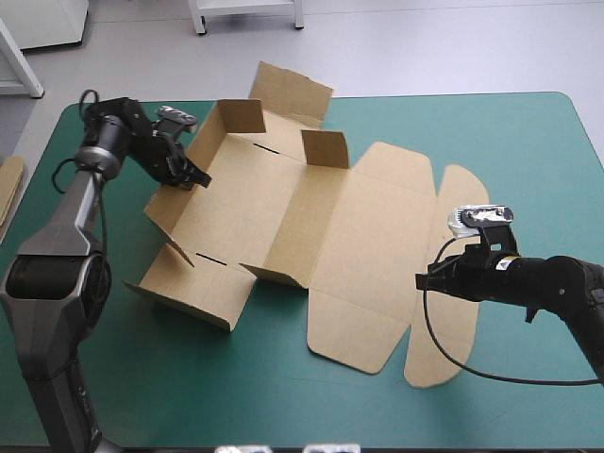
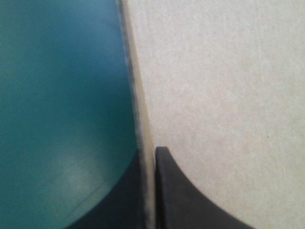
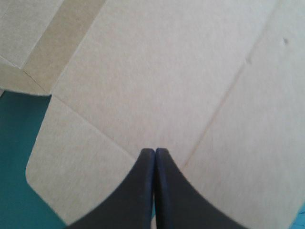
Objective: Fold the box
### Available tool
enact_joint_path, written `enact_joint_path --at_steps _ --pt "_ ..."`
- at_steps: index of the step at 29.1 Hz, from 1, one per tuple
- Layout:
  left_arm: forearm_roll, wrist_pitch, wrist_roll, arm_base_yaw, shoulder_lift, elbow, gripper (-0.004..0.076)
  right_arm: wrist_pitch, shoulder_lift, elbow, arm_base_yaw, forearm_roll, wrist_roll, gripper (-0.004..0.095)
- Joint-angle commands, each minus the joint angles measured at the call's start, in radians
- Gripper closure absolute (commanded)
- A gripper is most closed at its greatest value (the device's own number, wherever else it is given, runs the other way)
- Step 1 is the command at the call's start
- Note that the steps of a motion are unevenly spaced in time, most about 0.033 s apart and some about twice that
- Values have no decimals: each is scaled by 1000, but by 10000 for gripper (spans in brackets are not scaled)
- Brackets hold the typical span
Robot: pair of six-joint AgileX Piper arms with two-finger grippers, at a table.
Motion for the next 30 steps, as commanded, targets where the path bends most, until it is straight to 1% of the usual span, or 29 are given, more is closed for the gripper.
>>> enact_joint_path --at_steps 1,3,5,8,14,17,20,25,26,27,30 --pt "136 69 14 -126 -69 -77 732 -31 -11 -37 0 32 -2 921" --pt "215 69 14 -187 -78 -98 732 -31 -11 -37 0 32 -2 921" --pt "301 69 17 -282 -108 -106 732 -25 -11 -37 0 32 -2 921" --pt "367 67 20 -349 -150 -106 732 -21 -11 -37 0 32 -2 921" --pt "390 66 45 -403 -255 -92 733 -5 -11 -37 0 32 -2 921" --pt "421 43 51 -401 -321 -13 732 2 -11 -37 0 32 -6 921" --pt "513 -47 57 -401 -388 138 732 2 -11 -37 0 35 -10 921" --pt "595 -253 46 -401 -449 376 732 9 -11 -37 0 36 -15 921" --pt "605 -291 40 -401 -454 403 732 9 -11 -37 0 36 -15 921" --pt "627 -352 32 -403 -455 435 732 9 -11 -37 0 38 -15 921" --pt "666 -477 22 -427 -453 453 732 7 -11 -37 0 38 -16 921"
